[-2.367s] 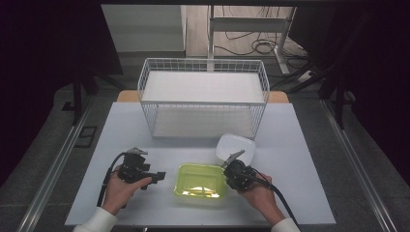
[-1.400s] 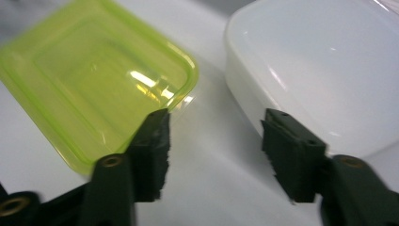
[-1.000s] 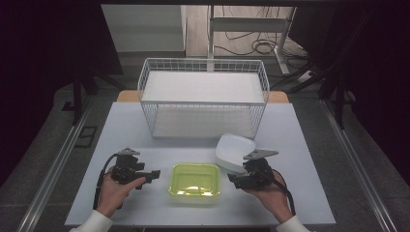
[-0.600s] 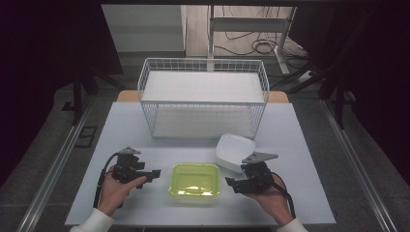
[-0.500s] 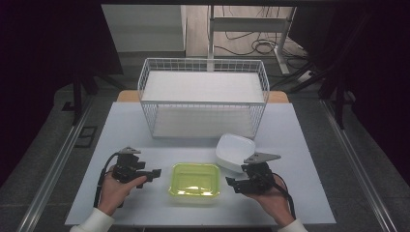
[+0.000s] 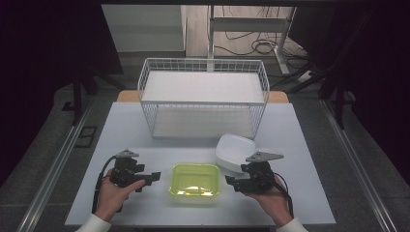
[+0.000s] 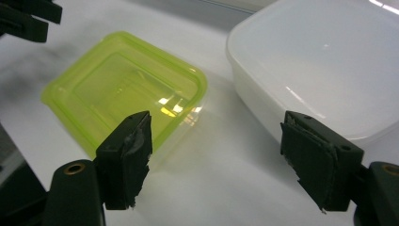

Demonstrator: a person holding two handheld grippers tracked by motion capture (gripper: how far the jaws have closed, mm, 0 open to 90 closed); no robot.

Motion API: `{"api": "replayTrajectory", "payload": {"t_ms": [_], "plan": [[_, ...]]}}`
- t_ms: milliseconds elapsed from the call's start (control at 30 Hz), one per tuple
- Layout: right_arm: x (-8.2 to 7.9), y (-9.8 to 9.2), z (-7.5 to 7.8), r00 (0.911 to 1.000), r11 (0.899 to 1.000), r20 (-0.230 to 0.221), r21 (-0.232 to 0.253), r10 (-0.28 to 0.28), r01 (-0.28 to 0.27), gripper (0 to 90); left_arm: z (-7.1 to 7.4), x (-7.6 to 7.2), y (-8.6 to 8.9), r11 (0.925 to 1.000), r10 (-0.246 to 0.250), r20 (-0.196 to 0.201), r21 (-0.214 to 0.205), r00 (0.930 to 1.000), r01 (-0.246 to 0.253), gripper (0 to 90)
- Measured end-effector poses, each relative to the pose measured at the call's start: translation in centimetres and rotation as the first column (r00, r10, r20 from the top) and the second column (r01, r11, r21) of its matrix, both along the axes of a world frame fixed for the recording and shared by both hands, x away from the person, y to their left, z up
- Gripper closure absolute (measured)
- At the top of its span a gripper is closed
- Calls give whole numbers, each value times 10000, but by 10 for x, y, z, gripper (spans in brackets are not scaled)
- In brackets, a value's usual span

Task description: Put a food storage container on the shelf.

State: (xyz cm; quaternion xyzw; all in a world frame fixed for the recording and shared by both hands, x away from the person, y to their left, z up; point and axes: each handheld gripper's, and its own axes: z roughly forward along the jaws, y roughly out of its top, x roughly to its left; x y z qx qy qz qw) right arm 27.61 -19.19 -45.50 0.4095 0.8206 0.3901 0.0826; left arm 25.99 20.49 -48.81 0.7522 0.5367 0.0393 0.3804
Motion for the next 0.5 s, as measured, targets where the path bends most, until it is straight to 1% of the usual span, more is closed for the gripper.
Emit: {"api": "replayTrajectory", "payload": {"t_ms": [67,133,167,200,267,300,367,433,500], "plan": [[1,1,-1,9997,9998,-214,168,-121,125,239,0,-1,1,9993,24,-163,-363,9999,-30,207],[1,2,-3,9984,9992,-523,310,-225,242,236,0,0,0,9966,-41,-416,-827,9991,7,207],[2,3,-4,9974,9988,-674,399,-267,294,237,0,0,0,9966,-41,-416,-827,9991,7,208],[2,4,-6,9959,9980,-858,537,-294,341,240,-2,0,-1,9918,-130,-701,-1280,9975,39,210],[3,6,-8,9937,9969,-1078,688,-300,376,247,-3,0,-3,9895,-170,-873,-1446,9960,42,219],[3,7,-10,9927,9965,-1173,748,-294,384,251,-3,0,-4,9871,-188,-936,-1598,9954,36,227],[3,10,-12,9898,9950,-1404,935,-222,356,263,-4,-1,-4,9801,-282,-1073,-1983,9938,64,257],[3,13,-14,9871,9930,-1598,1135,-140,325,271,-5,0,-4,9758,-247,-1158,-2186,9930,-12,278],[5,16,-17,9838,9907,-1790,1309,-134,373,294,-7,1,-5,9671,-288,-1326,-2544,9908,-59,297]]}}
